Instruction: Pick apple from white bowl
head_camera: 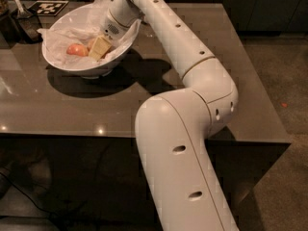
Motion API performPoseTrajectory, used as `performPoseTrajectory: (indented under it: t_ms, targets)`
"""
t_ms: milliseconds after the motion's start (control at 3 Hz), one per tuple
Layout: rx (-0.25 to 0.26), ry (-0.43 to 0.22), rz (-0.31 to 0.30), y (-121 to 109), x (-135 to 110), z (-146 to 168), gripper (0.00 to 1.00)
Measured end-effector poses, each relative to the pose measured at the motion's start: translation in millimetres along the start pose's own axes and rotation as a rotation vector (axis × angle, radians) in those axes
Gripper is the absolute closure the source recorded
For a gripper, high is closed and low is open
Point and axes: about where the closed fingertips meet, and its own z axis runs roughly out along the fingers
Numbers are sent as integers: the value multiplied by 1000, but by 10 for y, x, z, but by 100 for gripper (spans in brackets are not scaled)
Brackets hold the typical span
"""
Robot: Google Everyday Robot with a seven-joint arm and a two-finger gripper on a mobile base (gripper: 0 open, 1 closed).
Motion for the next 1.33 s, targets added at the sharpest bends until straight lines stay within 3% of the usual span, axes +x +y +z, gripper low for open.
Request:
performPoseTrajectory:
  t_ms: [333,1000,1333]
  targets:
    - [0,-18,-8,10,25,-19,42]
    - [0,-44,-88,129,-110,-44,87]
    - [6,-70,-76,165,-110,-35,100]
